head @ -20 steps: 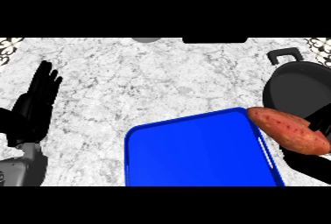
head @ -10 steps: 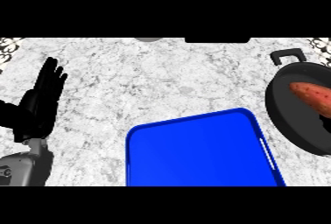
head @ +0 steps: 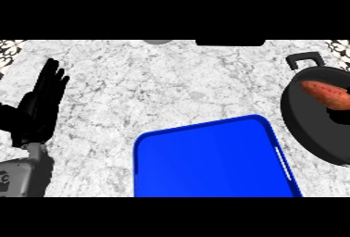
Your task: Pick the sweet potato from the tray and place it in the pot
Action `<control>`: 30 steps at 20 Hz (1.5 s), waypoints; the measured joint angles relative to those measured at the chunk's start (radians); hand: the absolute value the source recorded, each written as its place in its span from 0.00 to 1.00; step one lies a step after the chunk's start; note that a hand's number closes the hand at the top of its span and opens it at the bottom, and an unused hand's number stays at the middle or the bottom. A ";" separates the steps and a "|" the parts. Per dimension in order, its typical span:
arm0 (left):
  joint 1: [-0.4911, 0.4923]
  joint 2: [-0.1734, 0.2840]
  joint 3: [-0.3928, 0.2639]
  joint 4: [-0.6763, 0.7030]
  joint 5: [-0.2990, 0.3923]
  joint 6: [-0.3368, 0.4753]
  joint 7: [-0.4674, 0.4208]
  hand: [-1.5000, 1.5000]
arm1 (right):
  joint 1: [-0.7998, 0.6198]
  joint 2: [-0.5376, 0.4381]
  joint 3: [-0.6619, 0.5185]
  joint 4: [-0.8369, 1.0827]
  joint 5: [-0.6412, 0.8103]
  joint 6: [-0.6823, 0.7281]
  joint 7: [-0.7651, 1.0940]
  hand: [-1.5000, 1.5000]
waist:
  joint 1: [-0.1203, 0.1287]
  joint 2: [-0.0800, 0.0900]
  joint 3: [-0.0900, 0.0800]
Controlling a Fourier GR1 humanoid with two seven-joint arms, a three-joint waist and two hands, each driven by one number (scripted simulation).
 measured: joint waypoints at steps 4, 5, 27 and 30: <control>0.009 -0.003 -0.003 -0.012 -0.009 0.001 -0.004 0.50 | -0.059 -0.003 -0.033 0.179 -0.067 0.029 -0.052 0.00 | 0.003 0.000 0.001; 0.013 -0.010 -0.007 -0.013 -0.013 0.005 -0.010 0.50 | -0.077 -0.002 -0.037 0.225 -0.085 0.037 -0.077 0.00 | 0.004 0.001 0.000; 0.013 -0.002 0.022 0.004 -0.010 -0.017 -0.014 0.50 | -0.165 -0.197 -0.384 0.606 -0.665 0.415 -0.413 0.00 | -0.010 -0.003 0.000; 0.032 -0.006 0.018 -0.027 -0.007 -0.022 0.001 0.50 | -0.132 -0.264 -0.408 0.669 -0.697 0.479 -0.459 0.00 | -0.008 -0.003 0.000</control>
